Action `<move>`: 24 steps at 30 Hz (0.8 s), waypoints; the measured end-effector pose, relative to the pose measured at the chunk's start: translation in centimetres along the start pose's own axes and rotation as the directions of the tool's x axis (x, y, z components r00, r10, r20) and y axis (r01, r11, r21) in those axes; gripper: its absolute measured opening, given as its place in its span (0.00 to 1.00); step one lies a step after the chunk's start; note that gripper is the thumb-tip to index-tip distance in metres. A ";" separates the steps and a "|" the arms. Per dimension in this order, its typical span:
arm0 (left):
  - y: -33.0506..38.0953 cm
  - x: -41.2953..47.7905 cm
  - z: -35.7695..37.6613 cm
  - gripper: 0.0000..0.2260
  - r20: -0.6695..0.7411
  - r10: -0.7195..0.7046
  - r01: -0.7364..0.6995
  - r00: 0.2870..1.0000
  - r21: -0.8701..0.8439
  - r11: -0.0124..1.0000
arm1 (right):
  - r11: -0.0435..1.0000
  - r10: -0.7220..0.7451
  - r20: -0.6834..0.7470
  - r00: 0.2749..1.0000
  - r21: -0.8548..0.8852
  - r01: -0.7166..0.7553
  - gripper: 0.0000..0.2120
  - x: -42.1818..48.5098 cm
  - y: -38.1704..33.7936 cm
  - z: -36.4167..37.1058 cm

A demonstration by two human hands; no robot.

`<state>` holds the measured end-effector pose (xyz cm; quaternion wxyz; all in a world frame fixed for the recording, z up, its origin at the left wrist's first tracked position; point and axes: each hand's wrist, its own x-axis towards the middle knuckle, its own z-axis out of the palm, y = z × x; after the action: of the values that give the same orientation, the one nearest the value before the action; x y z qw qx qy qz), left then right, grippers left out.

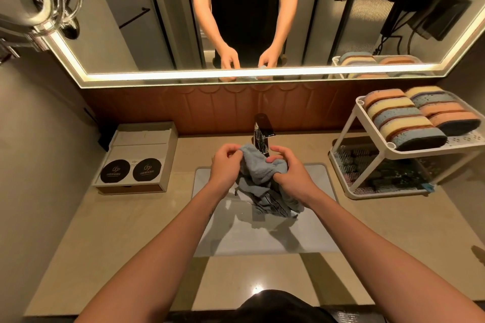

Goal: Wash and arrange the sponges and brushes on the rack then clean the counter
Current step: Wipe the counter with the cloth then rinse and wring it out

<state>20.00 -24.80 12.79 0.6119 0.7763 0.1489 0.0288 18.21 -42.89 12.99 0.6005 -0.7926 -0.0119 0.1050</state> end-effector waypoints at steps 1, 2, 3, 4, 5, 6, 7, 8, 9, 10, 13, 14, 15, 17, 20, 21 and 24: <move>0.3 -0.1 0.1 0.07 0.024 0.034 -0.035 0.999 0.000 0.999 | 1.000 0.020 0.020 1.000 -0.006 -0.020 0.33 0.0 0.2 -0.1; 0.5 -0.2 0.2 0.07 0.046 0.071 -0.072 0.996 0.015 0.997 | 0.999 0.042 0.044 0.998 0.001 -0.042 0.33 0.0 0.4 -0.2; 0.7 -0.3 0.4 0.08 0.070 0.109 -0.112 0.992 0.037 0.993 | 0.998 0.061 0.069 0.996 0.021 -0.062 0.33 -0.1 0.6 -0.1; 0.9 -0.5 0.6 0.08 0.096 0.145 -0.150 0.985 0.044 0.988 | 0.996 0.078 0.087 0.993 0.043 -0.082 0.33 -0.1 0.7 -0.1; 1.1 -0.8 0.8 0.09 0.120 0.177 -0.182 0.977 0.031 0.983 | 0.994 0.089 0.097 0.991 0.061 -0.095 0.33 -0.1 0.8 0.0; 1.3 -1.1 1.0 0.10 0.142 0.200 -0.204 0.969 0.013 0.979 | 0.991 0.099 0.105 0.990 0.079 -0.107 0.31 0.0 0.9 0.1; 1.3 -1.3 1.2 0.11 0.162 0.214 -0.218 0.963 0.008 0.976 | 0.988 0.113 0.117 0.987 0.095 -0.125 0.27 0.1 0.9 0.1; 1.3 -1.5 1.3 0.10 0.181 0.220 -0.225 0.959 0.011 0.974 | 0.985 0.128 0.131 0.983 0.100 -0.141 0.22 0.2 0.9 0.2; 1.3 -1.7 1.4 0.10 0.202 0.223 -0.231 0.954 0.017 0.973 | 0.985 0.135 0.147 0.980 0.082 -0.148 0.17 0.4 0.9 0.2; 1.3 -1.8 1.4 0.09 0.223 0.225 -0.234 0.948 0.015 0.972 | 0.987 0.137 0.152 0.979 0.059 -0.148 0.14 0.6 0.9 0.2; 1.7 -2.0 1.3 0.09 0.279 0.242 -0.258 0.929 0.022 0.966 | 0.997 0.071 0.110 0.991 0.005 -0.073 0.16 1.0 0.9 -0.1; 1.9 -1.9 1.1 0.10 0.293 0.245 -0.265 0.924 0.032 0.964 | 0.999 0.047 0.113 0.993 0.000 -0.047 0.16 0.9 0.7 -0.1; 2.0 -1.7 1.0 0.10 0.300 0.251 -0.279 0.920 0.056 0.959 | 0.999 0.037 0.124 0.992 -0.014 -0.035 0.18 0.9 0.6 -0.1; 2.1 -1.3 0.6 0.11 0.324 0.269 -0.320 0.907 0.115 0.940 | 0.996 0.020 0.130 0.991 -0.090 -0.008 0.23 0.9 0.5 -0.1; 2.2 -1.2 0.2 0.11 0.378 0.290 -0.368 0.879 0.152 0.917 | 0.977 -0.078 0.143 0.987 -0.186 0.104 0.16 1.3 0.2 -0.1; 2.2 -1.3 0.1 0.12 0.371 0.290 -0.366 0.882 0.152 0.918 | 0.973 -0.081 0.160 0.984 -0.200 0.113 0.11 1.4 0.1 -0.1; 1.9 -1.5 -0.1 0.12 0.311 0.297 -0.372 0.903 0.216 0.903 | 0.971 -0.067 0.150 0.986 -0.216 0.099 0.08 1.4 -0.2 -0.2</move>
<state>18.92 -25.49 14.80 0.5004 0.8629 -0.0702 0.0075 19.63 -42.82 13.00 0.5095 -0.8442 -0.0995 0.1338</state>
